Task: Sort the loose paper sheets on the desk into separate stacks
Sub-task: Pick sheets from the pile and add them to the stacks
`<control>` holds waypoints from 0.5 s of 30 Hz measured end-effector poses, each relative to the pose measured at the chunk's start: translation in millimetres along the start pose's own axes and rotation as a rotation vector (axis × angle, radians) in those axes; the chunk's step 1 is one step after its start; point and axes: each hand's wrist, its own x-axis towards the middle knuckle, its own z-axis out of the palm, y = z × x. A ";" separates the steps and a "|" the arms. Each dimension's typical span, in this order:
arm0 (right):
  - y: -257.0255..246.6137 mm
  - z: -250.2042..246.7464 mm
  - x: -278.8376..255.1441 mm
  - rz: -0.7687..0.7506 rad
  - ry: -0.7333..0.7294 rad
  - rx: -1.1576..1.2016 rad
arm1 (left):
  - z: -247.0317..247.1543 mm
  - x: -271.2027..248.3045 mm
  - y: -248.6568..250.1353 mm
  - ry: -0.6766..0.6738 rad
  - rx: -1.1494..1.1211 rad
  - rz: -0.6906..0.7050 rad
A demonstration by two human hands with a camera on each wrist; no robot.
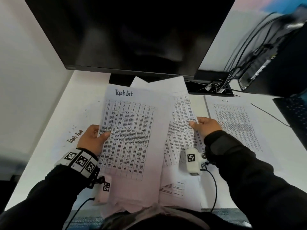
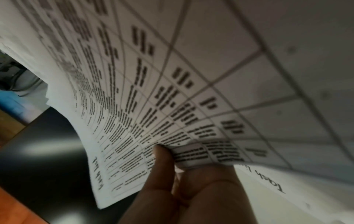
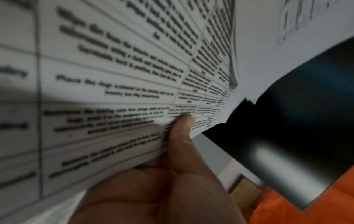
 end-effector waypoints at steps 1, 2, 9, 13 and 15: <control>-1.0 -0.7 -2.8 0.012 0.001 -0.012 | -0.7 0.7 -1.3 0.007 -0.020 -0.007; -0.7 -0.2 -3.9 0.033 -0.016 -0.054 | -1.0 0.1 -0.9 0.003 -0.035 -0.013; 11.0 35.7 -1.6 0.054 -0.273 -0.373 | 7.6 -2.7 -7.2 -0.080 -0.077 -0.123; 19.0 47.2 6.9 0.027 -0.105 -0.394 | 12.7 -1.4 -8.0 -0.105 0.058 -0.152; 25.7 46.5 14.2 0.036 0.052 -0.302 | 13.3 -2.4 -5.7 -0.080 0.141 -0.137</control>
